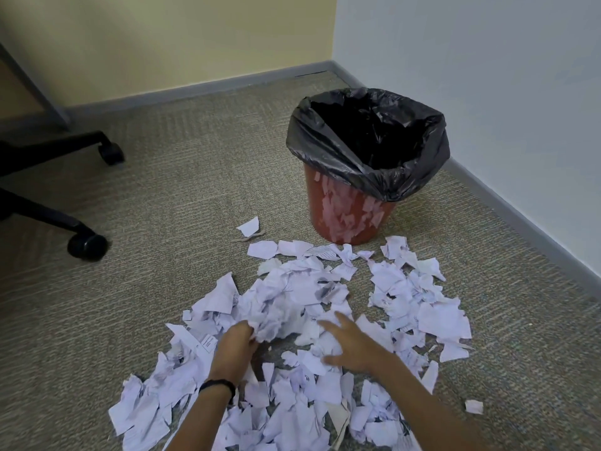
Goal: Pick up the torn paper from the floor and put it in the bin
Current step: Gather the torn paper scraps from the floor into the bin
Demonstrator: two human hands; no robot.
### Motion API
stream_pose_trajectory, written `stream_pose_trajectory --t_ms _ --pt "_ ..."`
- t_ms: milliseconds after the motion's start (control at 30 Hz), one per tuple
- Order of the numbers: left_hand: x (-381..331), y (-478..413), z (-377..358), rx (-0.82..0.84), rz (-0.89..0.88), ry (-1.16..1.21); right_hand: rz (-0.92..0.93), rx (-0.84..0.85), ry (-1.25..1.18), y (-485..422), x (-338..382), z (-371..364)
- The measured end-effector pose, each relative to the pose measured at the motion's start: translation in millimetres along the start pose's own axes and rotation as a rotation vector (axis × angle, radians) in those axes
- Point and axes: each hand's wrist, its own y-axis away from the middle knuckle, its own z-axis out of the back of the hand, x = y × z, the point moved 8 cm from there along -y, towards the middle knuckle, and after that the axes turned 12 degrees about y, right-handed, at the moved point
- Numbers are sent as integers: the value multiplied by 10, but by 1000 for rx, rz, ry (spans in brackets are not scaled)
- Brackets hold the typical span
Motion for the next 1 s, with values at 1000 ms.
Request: stream_pose_trajectory --t_ms 1000 --pt "-3442 -1226 1175 154 125 1549 -131 -287 -302 326 -194 353"
